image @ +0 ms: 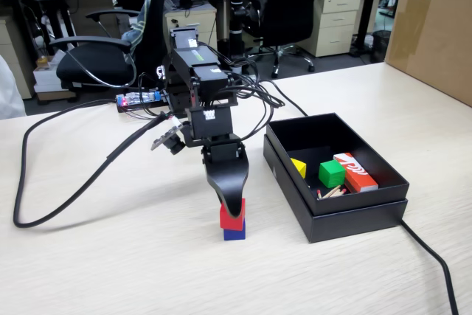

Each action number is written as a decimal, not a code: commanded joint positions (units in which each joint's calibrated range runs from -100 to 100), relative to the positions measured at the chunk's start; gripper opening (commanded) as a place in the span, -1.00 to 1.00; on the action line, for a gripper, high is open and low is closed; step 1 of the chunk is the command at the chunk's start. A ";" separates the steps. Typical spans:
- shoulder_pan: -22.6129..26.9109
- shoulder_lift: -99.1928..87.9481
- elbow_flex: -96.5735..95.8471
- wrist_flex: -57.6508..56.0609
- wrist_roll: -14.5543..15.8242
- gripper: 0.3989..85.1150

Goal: Put the red cube on top of the blue cube

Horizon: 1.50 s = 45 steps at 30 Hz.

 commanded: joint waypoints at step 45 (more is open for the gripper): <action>2.64 -110.94 -115.76 48.66 0.88 0.16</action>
